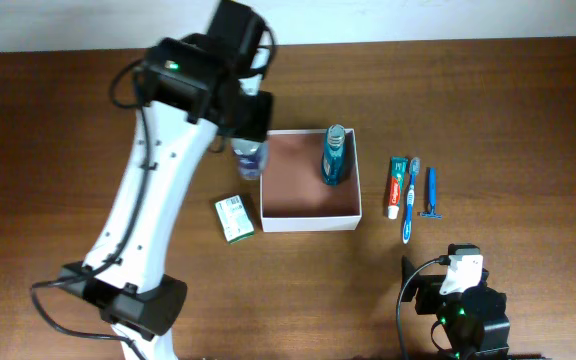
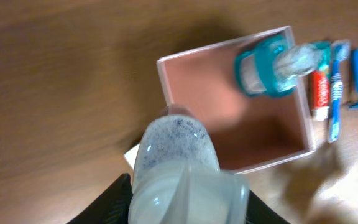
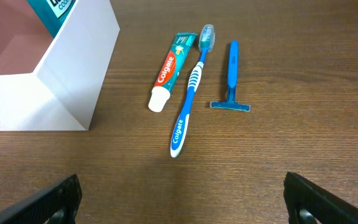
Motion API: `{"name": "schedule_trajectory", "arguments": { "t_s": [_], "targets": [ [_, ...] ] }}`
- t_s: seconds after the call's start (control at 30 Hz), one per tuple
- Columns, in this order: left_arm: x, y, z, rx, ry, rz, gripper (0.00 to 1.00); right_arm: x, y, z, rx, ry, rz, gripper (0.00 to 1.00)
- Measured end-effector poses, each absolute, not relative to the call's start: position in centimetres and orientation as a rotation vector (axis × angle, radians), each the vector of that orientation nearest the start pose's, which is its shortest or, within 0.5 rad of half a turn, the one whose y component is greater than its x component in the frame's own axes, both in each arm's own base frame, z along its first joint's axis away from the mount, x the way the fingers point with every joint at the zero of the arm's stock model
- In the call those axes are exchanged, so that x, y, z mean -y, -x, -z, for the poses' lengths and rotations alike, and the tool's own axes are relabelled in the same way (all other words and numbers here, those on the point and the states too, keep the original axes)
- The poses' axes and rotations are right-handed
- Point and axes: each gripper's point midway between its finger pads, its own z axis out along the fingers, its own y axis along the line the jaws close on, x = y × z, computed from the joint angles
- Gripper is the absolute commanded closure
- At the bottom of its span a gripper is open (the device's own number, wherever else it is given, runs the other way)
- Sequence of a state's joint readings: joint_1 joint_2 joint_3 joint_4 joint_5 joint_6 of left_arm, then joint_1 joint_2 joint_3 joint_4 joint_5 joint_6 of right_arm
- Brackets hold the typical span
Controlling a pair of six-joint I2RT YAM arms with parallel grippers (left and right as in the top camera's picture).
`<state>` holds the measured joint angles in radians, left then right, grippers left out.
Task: Pack container
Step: 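Place the soap pump bottle into the box beside the mouthwash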
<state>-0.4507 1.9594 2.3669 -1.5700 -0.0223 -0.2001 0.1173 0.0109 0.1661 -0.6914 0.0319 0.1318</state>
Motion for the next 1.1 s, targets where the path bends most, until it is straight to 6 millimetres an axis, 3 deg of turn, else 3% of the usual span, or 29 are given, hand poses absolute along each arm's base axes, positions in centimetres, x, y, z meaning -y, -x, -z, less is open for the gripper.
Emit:
{"name": "schedule_trajectory", "arguments": {
  "t_s": [0.13, 0.27, 0.47, 0.63, 0.73, 0.83, 0.9, 1.1],
  "targets": [
    [22.4, -38.8, -27.3, -2.681, -0.308, 0.232, 0.95, -1.8, -19.9, -8.8, -2.109, -0.035, -0.116, 0.01],
    [25.5, -39.3, -23.9, -2.708, -0.271, 0.261, 0.97, -1.8, -19.9, -8.8, -2.109, -0.035, -0.116, 0.01],
    [27.4, -40.3, -16.9, -2.816, -0.222, 0.192, 0.98, -1.8, -19.9, -8.8, -2.109, -0.034, -0.116, 0.01],
    [27.0, -41.6, -14.9, -2.813, -0.154, 0.099, 0.97, -1.8, -19.9, -8.8, -2.109, -0.034, -0.116, 0.01],
    [26.8, -42.2, -14.0, -2.806, -0.137, 0.053, 0.83, -1.8, -19.9, -8.8, -2.109, -0.034, -0.116, 0.01],
    [26.8, -42.8, -13.2, -2.793, -0.132, 0.028, 0.47, -1.8, -19.9, -8.8, -2.108, -0.034, -0.116, 0.01],
    [26.8, -43.0, -12.9, -2.793, -0.128, 0.019, 0.36, -1.8, -19.9, -8.8, -2.109, -0.035, -0.116, 0.01],
    [26.4, -42.7, -14.5, -2.791, -0.189, -0.004, 0.20, -1.8, -19.9, -8.8, -2.108, -0.035, -0.116, 0.01]
  ]
}}
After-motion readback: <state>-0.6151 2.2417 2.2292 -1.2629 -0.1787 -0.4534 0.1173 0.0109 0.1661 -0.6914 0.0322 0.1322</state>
